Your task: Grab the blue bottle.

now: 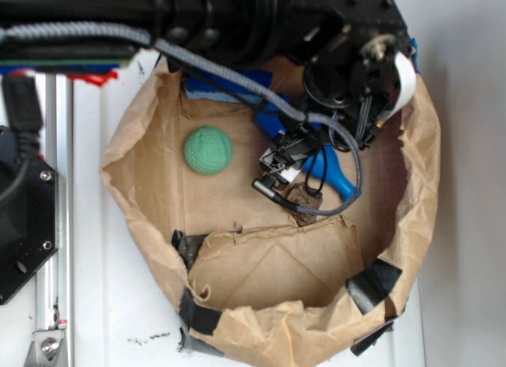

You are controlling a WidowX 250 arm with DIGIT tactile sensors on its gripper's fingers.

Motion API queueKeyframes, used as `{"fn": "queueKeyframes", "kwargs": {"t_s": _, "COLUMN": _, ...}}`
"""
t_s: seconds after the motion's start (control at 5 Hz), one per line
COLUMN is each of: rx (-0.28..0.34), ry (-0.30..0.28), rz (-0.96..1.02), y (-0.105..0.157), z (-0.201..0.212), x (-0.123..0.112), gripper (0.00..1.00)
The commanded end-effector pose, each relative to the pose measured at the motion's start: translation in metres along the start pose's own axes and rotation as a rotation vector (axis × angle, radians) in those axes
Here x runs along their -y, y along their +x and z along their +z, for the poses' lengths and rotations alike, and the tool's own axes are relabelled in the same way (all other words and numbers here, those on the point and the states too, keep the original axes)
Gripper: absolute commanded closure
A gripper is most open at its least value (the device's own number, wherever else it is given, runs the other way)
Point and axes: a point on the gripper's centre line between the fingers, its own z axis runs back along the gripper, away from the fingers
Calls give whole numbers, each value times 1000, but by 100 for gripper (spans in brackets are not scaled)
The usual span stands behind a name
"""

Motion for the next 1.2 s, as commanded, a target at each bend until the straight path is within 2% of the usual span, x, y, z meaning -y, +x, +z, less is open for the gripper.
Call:
{"fn": "queueKeyframes", "kwargs": {"t_s": 0.0, "rx": -32, "ry": 47, "rz": -5, "y": 15, "z": -15, "x": -1, "gripper": 0}}
{"fn": "queueKeyframes", "kwargs": {"t_s": 0.2, "rx": -14, "ry": 68, "rz": 4, "y": 15, "z": -14, "x": 2, "gripper": 100}}
{"fn": "queueKeyframes", "kwargs": {"t_s": 0.4, "rx": 7, "ry": 69, "rz": 9, "y": 13, "z": -6, "x": 2, "gripper": 100}}
{"fn": "queueKeyframes", "kwargs": {"t_s": 0.6, "rx": 93, "ry": 61, "rz": 45, "y": 4, "z": 28, "x": 5, "gripper": 100}}
{"fn": "queueKeyframes", "kwargs": {"t_s": 0.8, "rx": 187, "ry": 42, "rz": 123, "y": -1, "z": 73, "x": 19, "gripper": 100}}
{"fn": "queueKeyframes", "kwargs": {"t_s": 1.0, "rx": 191, "ry": 27, "rz": 294, "y": 1, "z": 107, "x": 36, "gripper": 100}}
